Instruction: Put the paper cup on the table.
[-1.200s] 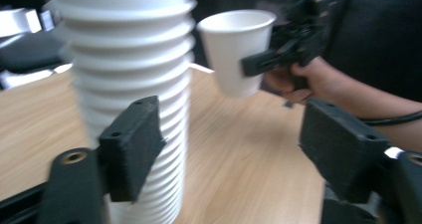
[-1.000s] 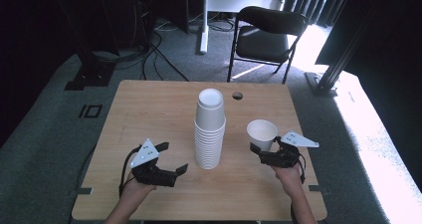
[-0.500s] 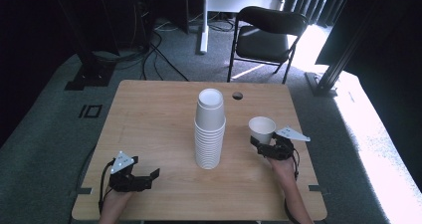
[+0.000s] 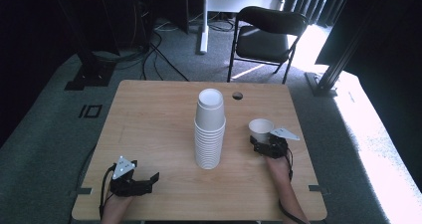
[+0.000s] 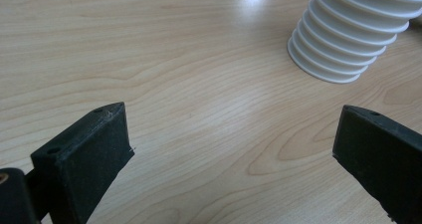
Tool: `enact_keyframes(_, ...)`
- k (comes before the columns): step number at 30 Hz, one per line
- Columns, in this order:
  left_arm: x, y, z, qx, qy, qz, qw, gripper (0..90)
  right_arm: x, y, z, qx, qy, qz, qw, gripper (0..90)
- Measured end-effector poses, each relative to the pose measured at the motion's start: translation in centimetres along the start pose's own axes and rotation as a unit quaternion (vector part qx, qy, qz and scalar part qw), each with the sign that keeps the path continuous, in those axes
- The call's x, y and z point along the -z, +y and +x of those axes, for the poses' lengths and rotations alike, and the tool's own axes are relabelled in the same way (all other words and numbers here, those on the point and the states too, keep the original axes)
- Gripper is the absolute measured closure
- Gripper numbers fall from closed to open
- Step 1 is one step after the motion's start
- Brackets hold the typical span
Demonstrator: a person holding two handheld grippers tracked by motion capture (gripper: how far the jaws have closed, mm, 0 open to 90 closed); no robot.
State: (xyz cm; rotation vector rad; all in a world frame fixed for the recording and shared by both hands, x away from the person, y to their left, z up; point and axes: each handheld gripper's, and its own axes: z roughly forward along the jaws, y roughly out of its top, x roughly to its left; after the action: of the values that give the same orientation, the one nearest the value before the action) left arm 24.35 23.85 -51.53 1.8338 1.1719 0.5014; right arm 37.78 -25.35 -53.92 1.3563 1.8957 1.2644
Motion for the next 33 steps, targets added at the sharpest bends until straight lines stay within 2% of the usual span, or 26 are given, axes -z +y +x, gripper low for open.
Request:
enact_keyframes(5, 0.1, -0.1, 0.2, -0.001, 0.003, -0.002, 1.0, 1.7, 0.2, -0.2, -0.1, 0.002, 0.003, 0.001, 1.0, 15.1)
enact_keyframes(6, 0.1, -0.1, 0.2, -0.001, 0.003, -0.002, 1.0, 1.7, 0.3, -0.3, 0.0, 0.005, 0.0, 0.001, 1.0, 10.7)
enact_keyframes(7, 0.1, -0.2, 0.3, -0.001, 0.004, -0.003, 1.0, 1.7, 0.3, -0.3, 0.1, 0.012, -0.011, 0.005, 0.9999, 10.6)
enact_keyframes(9, 0.1, -0.3, 0.4, 0.0, 0.008, -0.004, 1.0, 1.7, 0.6, -0.5, 0.1, 0.017, -0.002, 0.007, 0.9998, 10.1)
enact_keyframes(17, 0.2, -0.5, 0.9, 0.004, 0.01, -0.002, 0.9999, 1.7, 2.5, -1.2, -0.3, 0.004, 0.018, 0.0, 0.9998, 10.1)
enact_keyframes(24, 0.0, -0.6, 1.1, 0.003, 0.017, 0.01, 0.9998, 1.7, 4.1, -2.2, -0.4, 0.012, 0.023, 0.01, 0.9996, 10.1)
enact_keyframes(25, -0.2, -0.7, 1.2, 0.002, 0.019, 0.029, 0.9994, 1.7, 4.6, -2.5, -0.3, 0.02, 0.022, 0.016, 0.9994, 10.1)
enact_keyframes(26, -0.3, -0.8, 1.3, 0.003, 0.019, 0.035, 0.9992, 1.7, 4.7, -2.7, -0.3, 0.022, 0.025, 0.02, 0.9992, 10.1)
enact_keyframes(33, -0.7, -1.3, 1.7, 0.005, 0.03, 0.062, 0.9976, 1.7, 5.8, -3.4, 0.0, 0.035, 0.029, 0.028, 0.9986, 10.1)
